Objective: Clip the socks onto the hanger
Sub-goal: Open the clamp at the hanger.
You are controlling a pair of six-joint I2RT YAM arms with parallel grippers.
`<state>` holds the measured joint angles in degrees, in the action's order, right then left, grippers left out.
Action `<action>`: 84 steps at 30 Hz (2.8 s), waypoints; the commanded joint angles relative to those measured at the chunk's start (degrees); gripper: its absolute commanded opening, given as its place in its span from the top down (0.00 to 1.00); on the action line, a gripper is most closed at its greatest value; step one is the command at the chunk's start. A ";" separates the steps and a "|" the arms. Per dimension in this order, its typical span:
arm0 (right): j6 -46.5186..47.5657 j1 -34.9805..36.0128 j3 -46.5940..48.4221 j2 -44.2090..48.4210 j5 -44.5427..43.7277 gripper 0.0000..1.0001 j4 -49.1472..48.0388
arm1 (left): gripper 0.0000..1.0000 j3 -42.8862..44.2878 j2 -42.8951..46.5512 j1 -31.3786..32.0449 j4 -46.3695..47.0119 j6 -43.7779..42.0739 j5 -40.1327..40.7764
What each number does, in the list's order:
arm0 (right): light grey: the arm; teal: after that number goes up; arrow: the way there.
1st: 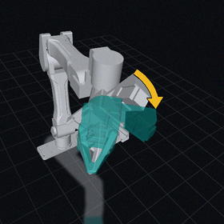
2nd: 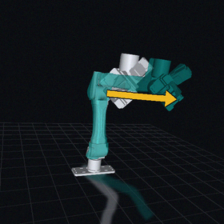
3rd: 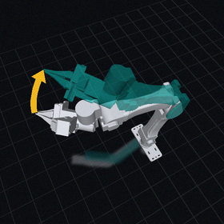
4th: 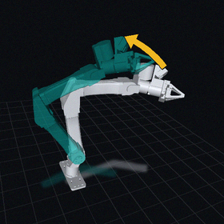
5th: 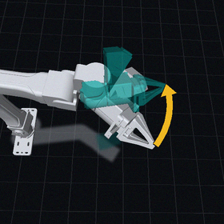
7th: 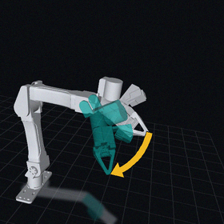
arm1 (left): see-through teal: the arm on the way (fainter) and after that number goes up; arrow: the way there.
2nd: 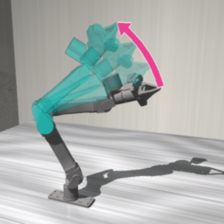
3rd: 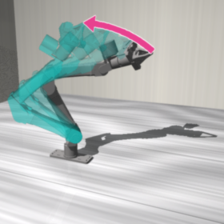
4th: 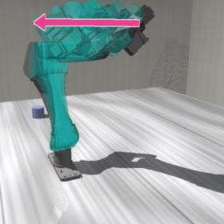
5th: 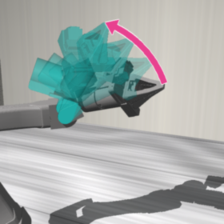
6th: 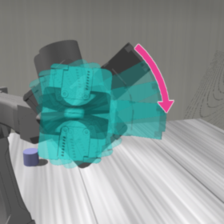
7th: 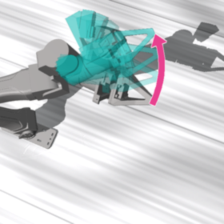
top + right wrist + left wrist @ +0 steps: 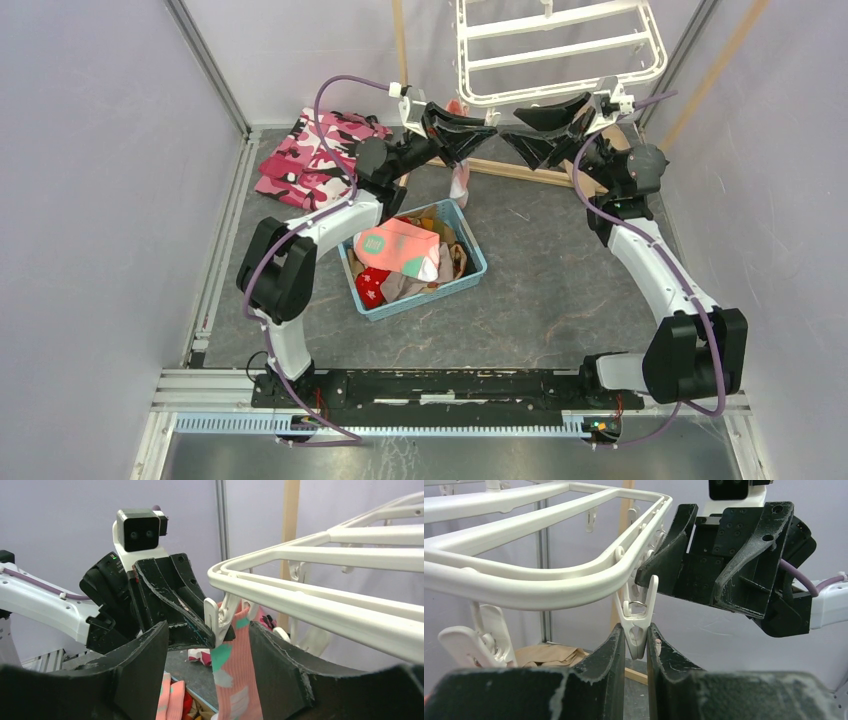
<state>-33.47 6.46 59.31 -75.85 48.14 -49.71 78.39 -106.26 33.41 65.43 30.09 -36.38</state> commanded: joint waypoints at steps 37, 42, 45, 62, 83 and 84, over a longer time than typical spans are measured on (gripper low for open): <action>-9.67 4.98 3.13 -8.05 -3.95 0.32 -16.43 | 0.98 3.48 -2.99 -1.06 10.01 11.33 -7.33; -10.20 5.57 3.78 -8.91 -2.98 0.34 -17.04 | 0.98 3.50 -3.46 -1.06 11.54 12.98 -8.17; -10.43 5.70 4.17 -9.29 -2.71 0.35 -17.35 | 0.98 3.74 -3.70 -1.06 11.86 13.47 -8.55; -12.42 6.70 5.36 -10.90 -3.14 0.42 -19.10 | 0.98 4.84 -5.28 -1.14 14.42 17.09 -8.93; -12.32 6.71 6.90 -11.52 -1.43 0.74 -17.44 | 0.98 6.16 -7.55 -2.36 19.51 23.67 -8.40; -12.27 6.68 7.03 -11.65 -1.47 0.77 -17.36 | 0.98 6.15 -7.54 -2.45 19.62 23.79 -8.35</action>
<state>-44.88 12.78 63.31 -87.13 44.99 -64.95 82.56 -113.67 31.53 81.65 51.44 -43.83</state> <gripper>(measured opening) 0.306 0.242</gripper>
